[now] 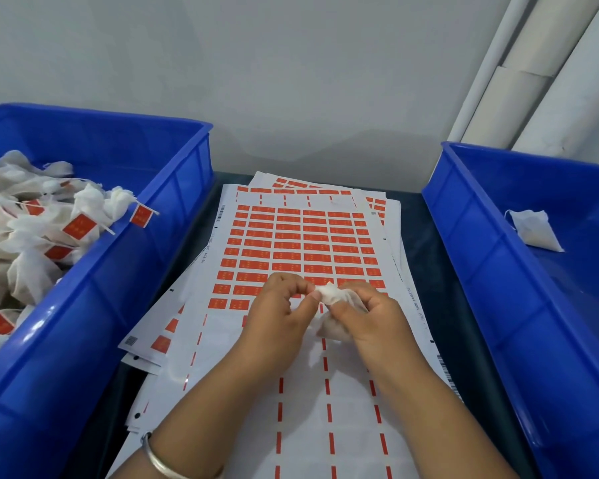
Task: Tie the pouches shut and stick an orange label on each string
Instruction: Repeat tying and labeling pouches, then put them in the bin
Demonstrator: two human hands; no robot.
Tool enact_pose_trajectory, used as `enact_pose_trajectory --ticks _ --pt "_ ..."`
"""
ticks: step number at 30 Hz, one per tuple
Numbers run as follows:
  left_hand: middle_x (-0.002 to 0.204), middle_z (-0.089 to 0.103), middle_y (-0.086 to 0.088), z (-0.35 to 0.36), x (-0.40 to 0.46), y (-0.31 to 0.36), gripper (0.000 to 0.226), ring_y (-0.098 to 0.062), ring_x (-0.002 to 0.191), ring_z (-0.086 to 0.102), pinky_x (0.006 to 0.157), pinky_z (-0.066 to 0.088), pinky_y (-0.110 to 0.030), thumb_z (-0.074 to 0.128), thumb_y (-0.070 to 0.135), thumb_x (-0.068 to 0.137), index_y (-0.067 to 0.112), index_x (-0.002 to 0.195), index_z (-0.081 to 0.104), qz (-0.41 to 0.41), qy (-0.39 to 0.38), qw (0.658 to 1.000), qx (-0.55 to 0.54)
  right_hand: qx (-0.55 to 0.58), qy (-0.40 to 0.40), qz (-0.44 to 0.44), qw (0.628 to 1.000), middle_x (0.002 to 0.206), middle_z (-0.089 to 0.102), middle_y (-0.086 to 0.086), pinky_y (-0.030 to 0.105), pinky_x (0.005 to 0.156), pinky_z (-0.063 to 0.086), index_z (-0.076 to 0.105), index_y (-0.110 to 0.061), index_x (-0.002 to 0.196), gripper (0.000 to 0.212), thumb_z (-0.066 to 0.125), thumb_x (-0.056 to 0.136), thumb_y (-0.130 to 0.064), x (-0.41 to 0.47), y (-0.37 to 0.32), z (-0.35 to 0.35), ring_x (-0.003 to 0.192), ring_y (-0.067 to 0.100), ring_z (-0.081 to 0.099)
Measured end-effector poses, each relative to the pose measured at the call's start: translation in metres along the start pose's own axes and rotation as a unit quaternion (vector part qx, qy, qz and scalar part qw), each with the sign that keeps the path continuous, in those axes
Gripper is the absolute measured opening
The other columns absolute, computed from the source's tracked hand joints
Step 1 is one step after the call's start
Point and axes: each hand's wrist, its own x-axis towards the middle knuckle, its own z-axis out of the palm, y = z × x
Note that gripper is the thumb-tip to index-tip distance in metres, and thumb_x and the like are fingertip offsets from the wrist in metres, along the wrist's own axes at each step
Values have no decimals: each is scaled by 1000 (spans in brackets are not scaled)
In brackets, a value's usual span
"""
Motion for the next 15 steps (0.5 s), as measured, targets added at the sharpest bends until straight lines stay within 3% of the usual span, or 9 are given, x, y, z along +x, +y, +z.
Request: enact_pose_trajectory --ticks 2,5,8,10,13,15 --pt "105 51 14 0 1 -1 4 -4 92 51 69 40 -5 51 30 92 33 91 54 -6 -9 1000 -5 92 -32 48 994 90 69 -16 10 61 48 68 -32 84 8 62 89 -32 -1 -1 1 87 6 65" --pt "109 53 9 1 1 -2 5 -6 97 52 74 43 -10 50 29 93 30 95 54 -5 -22 1000 -14 253 -114 105 955 94 74 -5 23 76 55 77 -24 84 19 60 91 -18 -1 -2 -1 93 14 69" --pt "106 56 8 3 -1 -2 8 -6 95 54 76 44 -13 49 30 94 30 91 57 -4 -36 999 -21 347 -171 139 911 96 74 2 30 83 57 79 -24 84 17 67 75 -16 1 -4 -5 92 15 70" --pt "101 57 11 3 -1 -2 10 -4 91 54 72 42 -11 52 31 92 35 83 56 1 -30 999 -18 393 -178 169 886 106 68 10 37 93 52 77 -16 96 32 69 66 -16 4 -1 -8 101 22 64" --pt "94 59 15 5 -1 -3 12 -3 87 56 69 43 -12 61 29 87 36 80 56 2 25 999 -29 425 -165 213 864 110 63 14 34 79 54 61 -5 123 58 70 66 -13 8 3 -6 97 22 61" --pt "91 58 18 5 -2 -3 18 -3 86 57 66 44 -10 66 27 84 39 80 54 14 75 997 -24 432 -133 218 865 94 67 10 31 63 55 62 -6 119 55 71 64 -13 10 3 -5 79 17 66"
